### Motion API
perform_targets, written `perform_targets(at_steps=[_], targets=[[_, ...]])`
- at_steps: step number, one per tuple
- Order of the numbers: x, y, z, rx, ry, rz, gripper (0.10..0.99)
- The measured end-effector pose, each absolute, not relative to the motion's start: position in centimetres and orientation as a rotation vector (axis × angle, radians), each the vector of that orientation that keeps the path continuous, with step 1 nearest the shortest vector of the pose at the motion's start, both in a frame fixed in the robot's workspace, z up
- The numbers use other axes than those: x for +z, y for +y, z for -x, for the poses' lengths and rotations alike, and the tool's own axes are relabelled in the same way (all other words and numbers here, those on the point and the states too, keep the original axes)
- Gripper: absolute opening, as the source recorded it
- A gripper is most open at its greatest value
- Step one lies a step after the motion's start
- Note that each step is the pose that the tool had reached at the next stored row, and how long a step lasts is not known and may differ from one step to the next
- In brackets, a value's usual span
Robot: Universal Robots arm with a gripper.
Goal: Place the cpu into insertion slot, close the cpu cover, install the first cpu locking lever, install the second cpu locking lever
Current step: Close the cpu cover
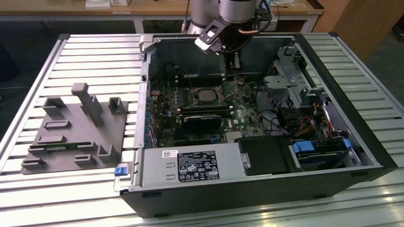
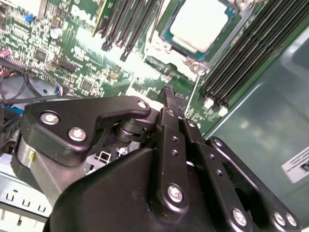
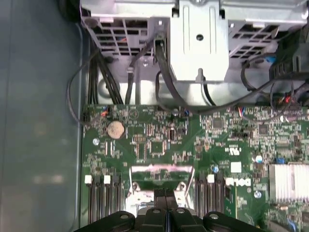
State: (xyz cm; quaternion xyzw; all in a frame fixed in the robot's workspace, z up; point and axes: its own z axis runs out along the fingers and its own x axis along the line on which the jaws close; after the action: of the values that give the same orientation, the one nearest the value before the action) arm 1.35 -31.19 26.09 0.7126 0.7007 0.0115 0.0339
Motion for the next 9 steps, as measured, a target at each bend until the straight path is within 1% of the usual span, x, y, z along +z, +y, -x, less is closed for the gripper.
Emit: perform_targets(at_steps=[9], targets=[[26.0, -31.1, -3.4, 0.036, 2.155, -2.192, 0.106]])
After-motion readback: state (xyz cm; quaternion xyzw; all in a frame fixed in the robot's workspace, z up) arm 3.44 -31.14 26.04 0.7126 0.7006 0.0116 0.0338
